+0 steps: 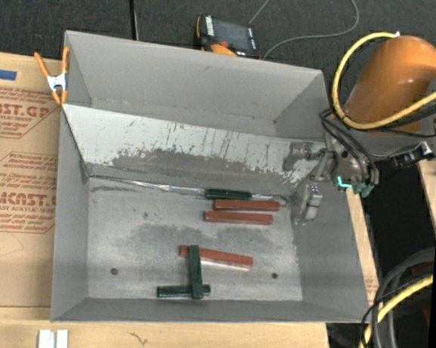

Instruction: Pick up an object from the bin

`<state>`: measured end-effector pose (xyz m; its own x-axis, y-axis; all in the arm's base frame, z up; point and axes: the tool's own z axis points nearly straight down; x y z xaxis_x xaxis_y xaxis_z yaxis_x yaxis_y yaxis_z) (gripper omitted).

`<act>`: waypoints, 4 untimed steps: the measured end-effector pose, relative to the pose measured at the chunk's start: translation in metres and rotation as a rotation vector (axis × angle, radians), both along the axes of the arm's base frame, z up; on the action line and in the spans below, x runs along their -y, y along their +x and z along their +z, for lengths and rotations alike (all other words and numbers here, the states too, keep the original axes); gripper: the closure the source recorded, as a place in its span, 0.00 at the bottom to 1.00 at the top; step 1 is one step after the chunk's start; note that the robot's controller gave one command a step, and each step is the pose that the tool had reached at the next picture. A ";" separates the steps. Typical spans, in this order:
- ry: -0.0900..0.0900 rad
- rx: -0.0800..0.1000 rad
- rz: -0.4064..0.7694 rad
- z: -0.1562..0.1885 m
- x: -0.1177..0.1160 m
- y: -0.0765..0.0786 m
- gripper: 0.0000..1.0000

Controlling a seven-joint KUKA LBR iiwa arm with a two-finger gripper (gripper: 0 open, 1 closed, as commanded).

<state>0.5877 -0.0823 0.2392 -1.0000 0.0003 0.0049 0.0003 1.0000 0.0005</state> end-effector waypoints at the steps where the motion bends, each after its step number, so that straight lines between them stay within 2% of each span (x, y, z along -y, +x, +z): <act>1: 0.000 0.008 0.075 -0.172 -0.015 -0.043 0.00; 2: 0.003 0.006 0.053 -0.169 -0.090 -0.091 0.00; 3: -0.001 0.007 0.218 -0.169 -0.043 -0.055 0.00; 4: -0.001 0.015 0.218 -0.165 -0.045 -0.052 1.00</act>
Offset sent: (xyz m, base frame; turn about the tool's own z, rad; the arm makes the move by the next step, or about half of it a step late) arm -0.0430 0.0137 -0.1692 -0.0769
